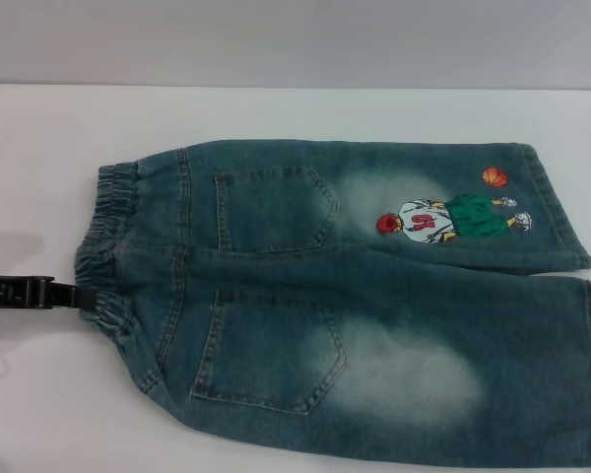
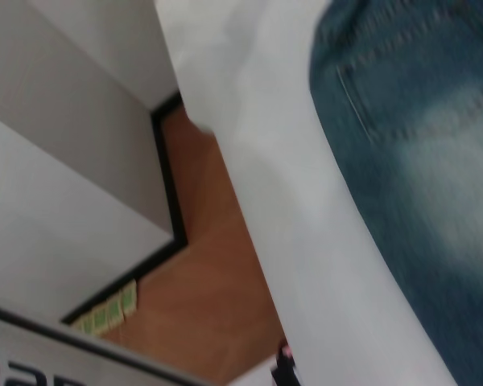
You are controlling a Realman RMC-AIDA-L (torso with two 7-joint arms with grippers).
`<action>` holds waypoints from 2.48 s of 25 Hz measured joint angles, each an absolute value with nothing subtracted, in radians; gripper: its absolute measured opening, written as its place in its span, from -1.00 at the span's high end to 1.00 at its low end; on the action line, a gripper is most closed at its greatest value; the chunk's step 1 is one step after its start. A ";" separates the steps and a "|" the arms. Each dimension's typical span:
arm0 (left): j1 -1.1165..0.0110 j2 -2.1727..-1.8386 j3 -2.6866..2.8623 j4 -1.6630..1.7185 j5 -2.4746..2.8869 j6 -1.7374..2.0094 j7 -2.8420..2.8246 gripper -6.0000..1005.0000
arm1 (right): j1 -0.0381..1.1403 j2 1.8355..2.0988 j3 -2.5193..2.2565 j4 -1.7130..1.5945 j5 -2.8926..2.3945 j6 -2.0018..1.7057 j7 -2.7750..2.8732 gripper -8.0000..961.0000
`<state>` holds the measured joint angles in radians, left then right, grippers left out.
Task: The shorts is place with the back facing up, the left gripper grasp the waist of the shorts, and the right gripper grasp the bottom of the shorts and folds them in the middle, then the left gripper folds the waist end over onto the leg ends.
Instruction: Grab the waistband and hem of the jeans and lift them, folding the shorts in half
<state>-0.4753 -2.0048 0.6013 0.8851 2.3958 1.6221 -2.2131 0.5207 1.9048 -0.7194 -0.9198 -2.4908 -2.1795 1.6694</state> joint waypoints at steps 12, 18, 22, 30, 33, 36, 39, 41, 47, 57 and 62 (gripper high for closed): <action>-0.480 -2.015 0.601 0.885 2.396 1.622 -2.215 0.92 | 0.555 1.892 -0.715 -0.916 -2.712 -2.165 1.672 -0.01; -0.482 -2.019 0.601 0.884 2.396 1.623 -2.216 0.92 | 0.561 1.892 -0.726 -0.912 -2.774 -2.095 1.709 -0.01; -0.483 -2.020 0.601 0.884 2.396 1.623 -2.217 0.92 | 0.561 1.901 -0.736 -0.902 -2.806 -2.039 1.722 -0.01; -0.486 -2.022 0.601 0.879 2.396 1.622 -2.219 0.92 | 0.561 1.908 -0.782 -0.884 -2.817 -1.964 1.748 -0.01; -0.486 -2.022 0.601 0.881 2.395 1.623 -2.220 0.92 | 0.561 1.909 -0.782 -0.882 -2.817 -1.944 1.748 -0.01; -0.486 -2.022 0.601 0.881 2.395 1.623 -2.220 0.92 | 0.561 1.913 -0.779 -0.881 -2.816 -1.934 1.748 -0.02; -0.486 -2.022 0.601 0.880 2.395 1.625 -2.220 0.92 | 0.567 1.920 -0.780 -0.881 -2.816 -1.931 1.748 -0.01; -0.485 -2.022 0.601 0.881 2.394 1.627 -2.220 0.92 | 0.570 1.922 -0.781 -0.881 -2.816 -1.928 1.749 -0.01; -0.482 -2.022 0.601 0.883 2.394 1.629 -2.220 0.92 | 0.576 1.931 -0.782 -0.882 -2.817 -1.919 1.749 -0.01; -0.482 -2.022 0.603 0.885 2.394 1.635 -2.220 0.92 | 0.577 1.946 -0.782 -0.882 -2.817 -1.911 1.749 -0.01; -0.482 -2.022 0.606 0.885 2.395 1.638 -2.220 0.92 | 0.575 1.955 -0.782 -0.882 -2.817 -1.903 1.748 -0.01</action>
<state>-0.4816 -2.0218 0.6057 0.8853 2.3945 1.6377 -2.2197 0.5751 1.9547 -0.7823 -0.8821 -2.8166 -1.9027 1.7481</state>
